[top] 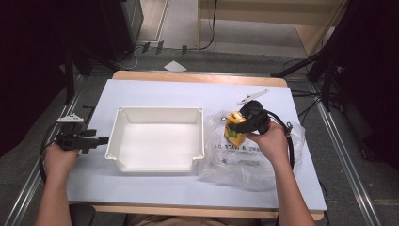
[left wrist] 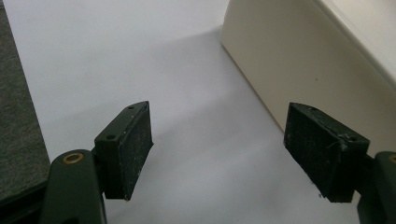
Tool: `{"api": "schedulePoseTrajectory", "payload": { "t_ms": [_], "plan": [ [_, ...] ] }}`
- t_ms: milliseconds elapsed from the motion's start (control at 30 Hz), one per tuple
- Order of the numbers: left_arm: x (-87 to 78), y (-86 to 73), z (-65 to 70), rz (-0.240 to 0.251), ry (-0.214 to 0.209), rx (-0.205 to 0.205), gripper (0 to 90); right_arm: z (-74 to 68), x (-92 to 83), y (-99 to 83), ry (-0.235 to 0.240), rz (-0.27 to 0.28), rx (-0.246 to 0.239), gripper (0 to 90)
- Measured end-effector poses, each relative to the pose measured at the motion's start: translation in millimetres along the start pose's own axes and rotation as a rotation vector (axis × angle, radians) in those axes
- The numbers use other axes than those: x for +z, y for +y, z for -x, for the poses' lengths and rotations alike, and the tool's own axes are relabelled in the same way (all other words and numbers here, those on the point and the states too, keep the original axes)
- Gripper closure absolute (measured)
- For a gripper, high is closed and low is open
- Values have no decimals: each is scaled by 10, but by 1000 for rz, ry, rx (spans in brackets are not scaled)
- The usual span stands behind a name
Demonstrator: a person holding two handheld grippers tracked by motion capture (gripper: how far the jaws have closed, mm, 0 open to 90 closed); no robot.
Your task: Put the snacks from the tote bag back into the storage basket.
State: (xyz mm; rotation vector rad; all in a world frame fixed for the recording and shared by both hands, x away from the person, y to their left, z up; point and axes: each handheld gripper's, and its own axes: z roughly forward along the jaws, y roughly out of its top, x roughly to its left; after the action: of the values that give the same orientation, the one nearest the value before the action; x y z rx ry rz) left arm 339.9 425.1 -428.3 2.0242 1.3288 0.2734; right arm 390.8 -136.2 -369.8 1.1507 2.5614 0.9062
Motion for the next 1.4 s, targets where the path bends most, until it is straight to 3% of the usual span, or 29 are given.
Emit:
{"api": "schedulePoseTrajectory", "payload": {
  "t_ms": [667,1400],
  "plan": [
    [6,-2,-4,-10,-3,-1,248,-62,-229,65,-3,29,-1,527],
    [15,0,4,-9,-3,-1,247,-224,-268,156,34,43,-37,527]
  ]
}}
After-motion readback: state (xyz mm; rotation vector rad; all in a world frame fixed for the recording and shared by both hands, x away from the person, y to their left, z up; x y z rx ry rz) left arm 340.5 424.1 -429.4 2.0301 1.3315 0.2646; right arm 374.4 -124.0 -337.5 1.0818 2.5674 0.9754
